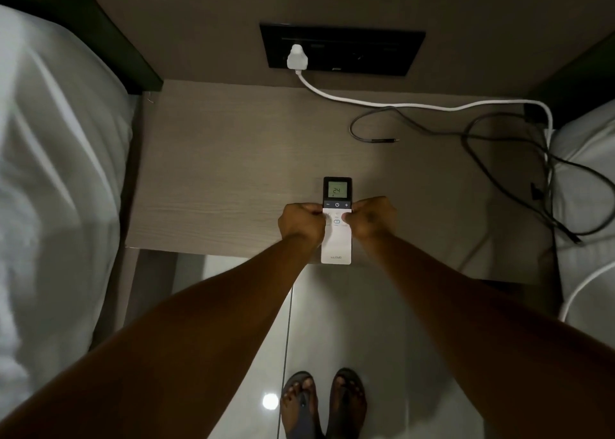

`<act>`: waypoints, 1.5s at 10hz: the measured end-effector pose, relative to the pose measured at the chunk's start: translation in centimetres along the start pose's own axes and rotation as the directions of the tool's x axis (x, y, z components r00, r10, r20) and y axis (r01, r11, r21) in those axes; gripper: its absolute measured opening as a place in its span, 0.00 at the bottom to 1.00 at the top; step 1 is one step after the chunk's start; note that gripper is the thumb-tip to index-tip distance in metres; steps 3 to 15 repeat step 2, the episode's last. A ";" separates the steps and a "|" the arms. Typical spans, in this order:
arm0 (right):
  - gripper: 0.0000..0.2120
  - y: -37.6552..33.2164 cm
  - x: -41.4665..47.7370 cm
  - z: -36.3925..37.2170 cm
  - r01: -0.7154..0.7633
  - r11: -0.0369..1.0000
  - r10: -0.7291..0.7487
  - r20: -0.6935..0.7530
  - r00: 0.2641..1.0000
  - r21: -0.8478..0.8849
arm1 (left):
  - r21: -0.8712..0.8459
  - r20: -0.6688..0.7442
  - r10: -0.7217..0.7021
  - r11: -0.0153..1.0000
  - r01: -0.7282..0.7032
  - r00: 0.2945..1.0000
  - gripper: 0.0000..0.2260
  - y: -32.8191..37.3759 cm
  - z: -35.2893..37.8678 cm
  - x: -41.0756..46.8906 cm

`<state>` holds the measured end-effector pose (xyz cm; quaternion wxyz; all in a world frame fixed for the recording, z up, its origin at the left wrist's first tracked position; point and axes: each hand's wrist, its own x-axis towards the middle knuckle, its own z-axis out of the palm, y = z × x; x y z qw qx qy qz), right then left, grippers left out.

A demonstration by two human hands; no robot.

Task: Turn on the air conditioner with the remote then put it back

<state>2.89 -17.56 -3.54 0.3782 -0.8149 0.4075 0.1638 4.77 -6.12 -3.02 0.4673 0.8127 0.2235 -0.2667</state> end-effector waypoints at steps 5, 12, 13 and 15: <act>0.14 -0.7 -1.6 -1.5 0.002 0.997 0.005 0.085 0.996 -0.078 | 0.293 0.153 0.211 0.923 -0.248 0.965 0.10 1.0 -1.9 -1.6; 0.14 -0.7 -1.6 -1.5 0.002 0.997 0.005 0.085 0.996 -0.078 | 0.293 0.153 0.211 0.923 -0.248 0.965 0.10 1.0 -1.9 -1.6; 0.14 -0.7 -1.6 -1.5 0.002 0.997 0.005 0.085 0.996 -0.078 | 0.293 0.153 0.211 0.923 -0.248 0.965 0.10 1.0 -1.9 -1.6; 0.14 -0.7 -1.6 -1.5 0.002 0.997 0.005 0.085 0.996 -0.078 | 0.293 0.153 0.211 0.923 -0.248 0.965 0.10 1.0 -1.9 -1.6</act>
